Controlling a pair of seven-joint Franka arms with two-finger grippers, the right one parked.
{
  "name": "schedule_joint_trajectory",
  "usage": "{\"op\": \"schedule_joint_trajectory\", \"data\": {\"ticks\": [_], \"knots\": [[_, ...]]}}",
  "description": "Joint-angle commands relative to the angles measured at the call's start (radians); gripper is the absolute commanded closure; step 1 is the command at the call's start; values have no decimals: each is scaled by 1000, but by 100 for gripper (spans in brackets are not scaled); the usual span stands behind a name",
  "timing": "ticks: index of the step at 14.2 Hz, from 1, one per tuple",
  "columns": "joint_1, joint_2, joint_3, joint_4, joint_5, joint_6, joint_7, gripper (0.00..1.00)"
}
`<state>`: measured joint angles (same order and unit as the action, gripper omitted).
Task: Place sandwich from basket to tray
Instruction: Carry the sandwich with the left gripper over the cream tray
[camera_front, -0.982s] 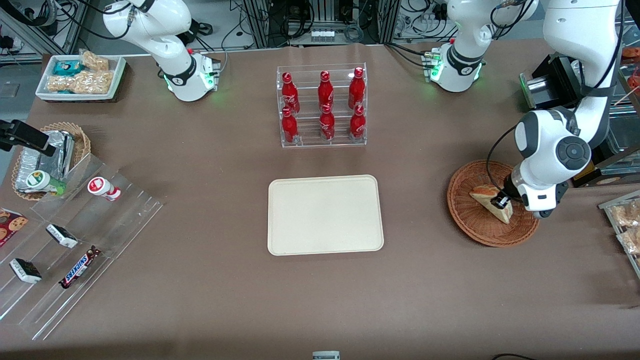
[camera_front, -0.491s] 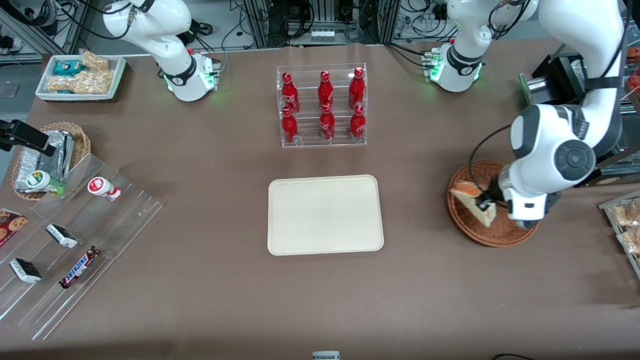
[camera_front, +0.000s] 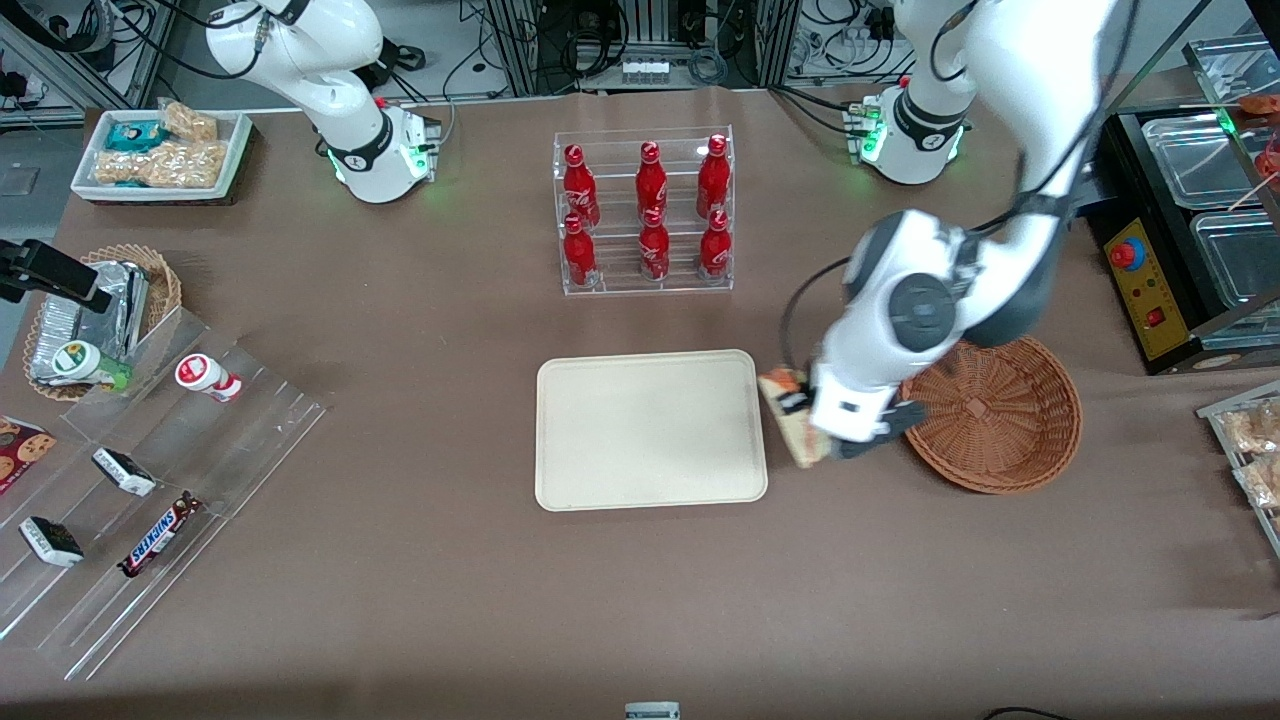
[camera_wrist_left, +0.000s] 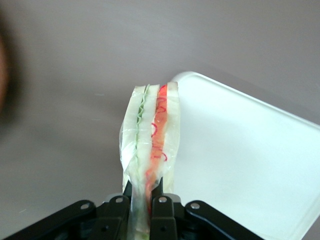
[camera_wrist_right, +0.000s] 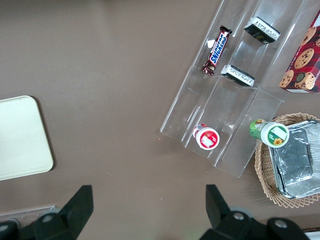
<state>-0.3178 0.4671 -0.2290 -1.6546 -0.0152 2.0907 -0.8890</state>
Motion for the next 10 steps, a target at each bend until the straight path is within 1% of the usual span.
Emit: {"op": "schedule_joint_trajectory", "data": {"ticks": [1, 5, 7, 8, 10], "knots": [[-104, 160, 10, 180, 93, 5, -7, 89], [-225, 330, 13, 370, 104, 40, -21, 89], [-256, 373, 14, 386, 118, 95, -15, 88], [-270, 387, 14, 386, 139, 118, -18, 88], [-293, 403, 14, 385, 162, 123, -19, 88]]}}
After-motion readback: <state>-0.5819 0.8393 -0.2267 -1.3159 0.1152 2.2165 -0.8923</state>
